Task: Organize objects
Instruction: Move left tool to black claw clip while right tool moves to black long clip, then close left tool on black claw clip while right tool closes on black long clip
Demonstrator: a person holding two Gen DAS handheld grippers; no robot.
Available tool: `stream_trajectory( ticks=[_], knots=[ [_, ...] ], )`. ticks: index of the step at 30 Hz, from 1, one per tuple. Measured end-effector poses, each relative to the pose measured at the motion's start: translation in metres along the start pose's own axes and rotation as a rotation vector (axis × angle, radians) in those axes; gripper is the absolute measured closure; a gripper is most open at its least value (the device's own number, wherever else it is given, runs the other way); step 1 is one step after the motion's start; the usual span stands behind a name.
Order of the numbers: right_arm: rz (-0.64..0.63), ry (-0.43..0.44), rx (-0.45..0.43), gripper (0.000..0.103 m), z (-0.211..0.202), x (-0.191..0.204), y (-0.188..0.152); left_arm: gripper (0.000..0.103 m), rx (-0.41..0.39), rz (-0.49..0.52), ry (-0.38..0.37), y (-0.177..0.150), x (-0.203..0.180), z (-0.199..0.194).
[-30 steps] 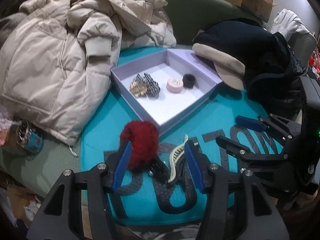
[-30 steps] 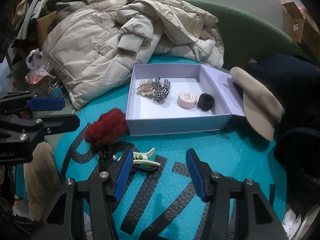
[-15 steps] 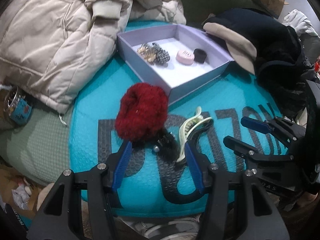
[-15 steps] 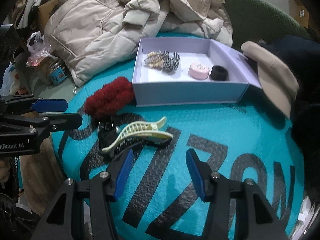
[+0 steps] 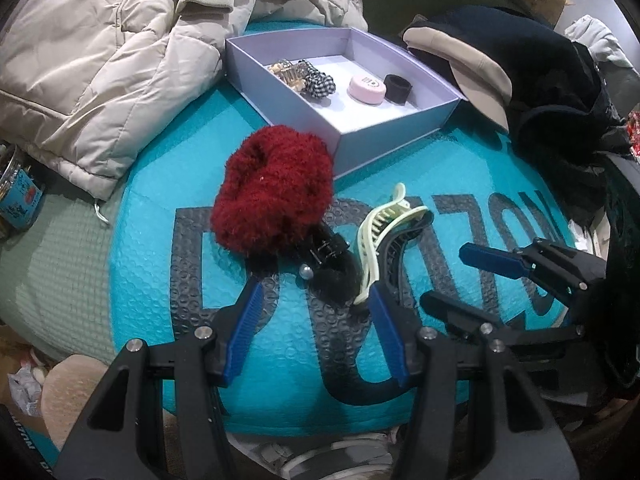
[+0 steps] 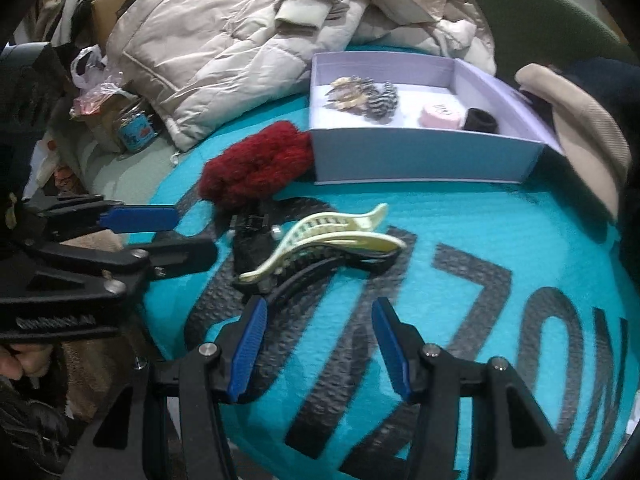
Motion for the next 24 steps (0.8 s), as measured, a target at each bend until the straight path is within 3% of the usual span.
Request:
stream_trajectory(
  ticks=[10,18,24],
  knots=[
    [-0.014,0.028,0.044,0.048,0.019,0.017,-0.002,0.05,0.028,-0.007,0.013,-0.007,0.014,0.011],
    [0.007,0.026,0.049,0.083,0.018,0.006,-0.006,0.05,0.02,-0.012,-0.018,-0.005,0.012,0.015],
    [0.023,-0.001,0.045,0.087,0.012,-0.008,-0.013,0.05,0.007,0.003,-0.034,-0.004,0.0,0.019]
  ],
)
Point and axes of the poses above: each gripper's, at about its wrist camera, not at the fingertips, and z roughly the way its jaws point, x to its left, y to its top, the point moved 3 cm from there along z, roughly the way its jaws point, and after that the axes turned 7 degrees about -y, right-handed, at the moved point
